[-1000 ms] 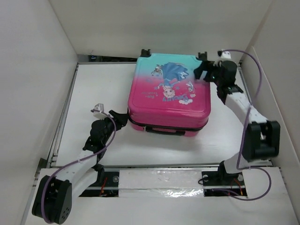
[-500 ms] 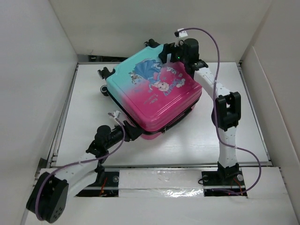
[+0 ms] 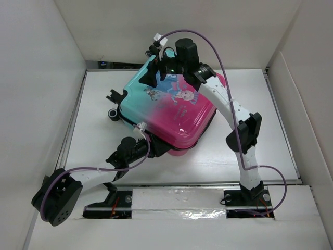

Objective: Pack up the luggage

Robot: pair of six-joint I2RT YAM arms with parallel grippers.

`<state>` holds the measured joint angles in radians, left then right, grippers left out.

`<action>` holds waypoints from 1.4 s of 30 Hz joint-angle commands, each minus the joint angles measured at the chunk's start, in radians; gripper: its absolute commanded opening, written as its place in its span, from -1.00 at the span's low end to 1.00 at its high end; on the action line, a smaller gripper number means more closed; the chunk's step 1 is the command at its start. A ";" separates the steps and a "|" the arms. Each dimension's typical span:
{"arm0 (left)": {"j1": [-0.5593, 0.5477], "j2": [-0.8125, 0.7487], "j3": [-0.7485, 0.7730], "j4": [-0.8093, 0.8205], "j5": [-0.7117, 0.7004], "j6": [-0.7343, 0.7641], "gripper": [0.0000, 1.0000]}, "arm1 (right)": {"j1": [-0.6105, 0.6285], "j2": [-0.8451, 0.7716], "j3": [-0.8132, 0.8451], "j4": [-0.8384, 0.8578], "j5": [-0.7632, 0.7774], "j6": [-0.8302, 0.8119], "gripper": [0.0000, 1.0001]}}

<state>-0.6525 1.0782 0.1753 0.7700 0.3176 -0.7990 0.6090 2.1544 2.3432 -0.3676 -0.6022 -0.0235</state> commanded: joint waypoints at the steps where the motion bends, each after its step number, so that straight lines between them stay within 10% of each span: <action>1: 0.016 -0.003 0.081 0.100 -0.132 0.004 0.01 | -0.047 -0.151 0.007 0.013 -0.093 -0.023 1.00; 5: 0.016 0.008 0.101 0.092 -0.141 0.009 0.01 | -0.028 -0.425 -0.370 0.144 -0.021 -0.120 0.87; 9: 0.016 -0.017 0.098 0.080 -0.169 0.006 0.00 | 0.076 -0.911 -1.053 0.453 0.296 -0.151 -0.99; 16: 0.036 -0.058 0.145 0.008 -0.169 0.033 0.00 | 0.104 -1.628 -1.986 0.700 0.584 0.097 -1.00; 19: 0.057 -0.072 0.159 -0.032 -0.170 0.041 0.01 | 0.104 -1.725 -2.075 0.662 0.619 0.135 -1.00; 27: 0.077 -0.142 0.168 -0.109 -0.193 0.041 0.02 | 0.080 -1.543 -2.150 0.768 0.699 0.071 -0.24; 42: 0.086 -0.185 0.144 -0.166 -0.164 0.052 0.00 | 0.032 -1.177 -2.101 1.018 0.568 -0.056 -0.10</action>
<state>-0.5743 0.9287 0.2943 0.5468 0.1635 -0.7677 0.6525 0.9653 0.2050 0.5186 -0.0010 -0.0441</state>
